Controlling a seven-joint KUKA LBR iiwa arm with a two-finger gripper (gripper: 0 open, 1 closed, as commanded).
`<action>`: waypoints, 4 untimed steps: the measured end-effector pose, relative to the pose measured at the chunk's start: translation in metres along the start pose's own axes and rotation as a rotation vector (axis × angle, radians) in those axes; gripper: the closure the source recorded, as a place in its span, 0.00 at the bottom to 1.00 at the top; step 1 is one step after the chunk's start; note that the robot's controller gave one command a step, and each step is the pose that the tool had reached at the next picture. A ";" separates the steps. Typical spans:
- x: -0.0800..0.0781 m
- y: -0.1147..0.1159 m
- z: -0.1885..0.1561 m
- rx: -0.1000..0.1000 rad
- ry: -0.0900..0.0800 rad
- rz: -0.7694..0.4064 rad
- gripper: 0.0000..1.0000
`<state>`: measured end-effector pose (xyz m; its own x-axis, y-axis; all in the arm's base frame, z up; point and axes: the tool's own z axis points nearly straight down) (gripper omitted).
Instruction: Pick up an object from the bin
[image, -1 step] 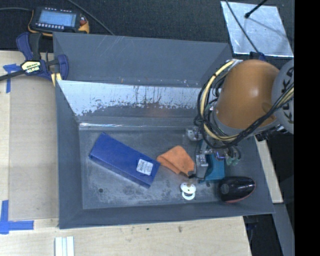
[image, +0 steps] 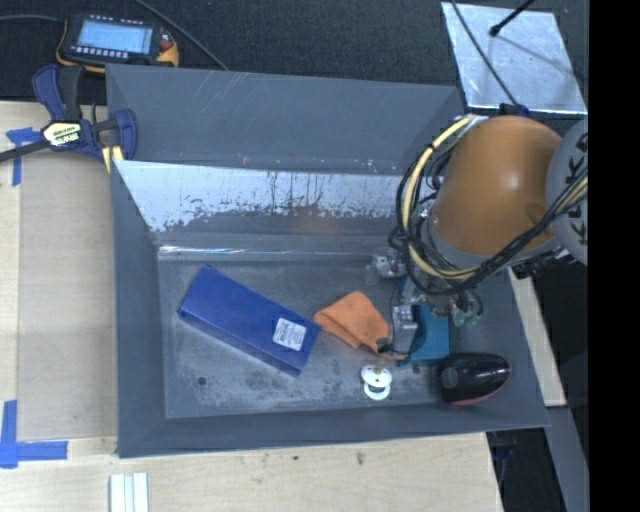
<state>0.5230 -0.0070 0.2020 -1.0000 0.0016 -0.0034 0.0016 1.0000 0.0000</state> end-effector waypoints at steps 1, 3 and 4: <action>-0.035 0.003 0.042 0.000 -0.008 -0.045 0.00; -0.027 -0.003 0.104 0.000 0.000 0.260 1.00; -0.027 -0.003 0.104 0.000 0.000 0.260 1.00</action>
Offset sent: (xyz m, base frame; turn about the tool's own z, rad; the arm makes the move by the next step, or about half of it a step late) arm 0.0060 0.0019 -0.0966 0.0227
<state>0.5503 -0.0105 0.0979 -0.9660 0.2583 -0.0034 0.2583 0.9661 0.0004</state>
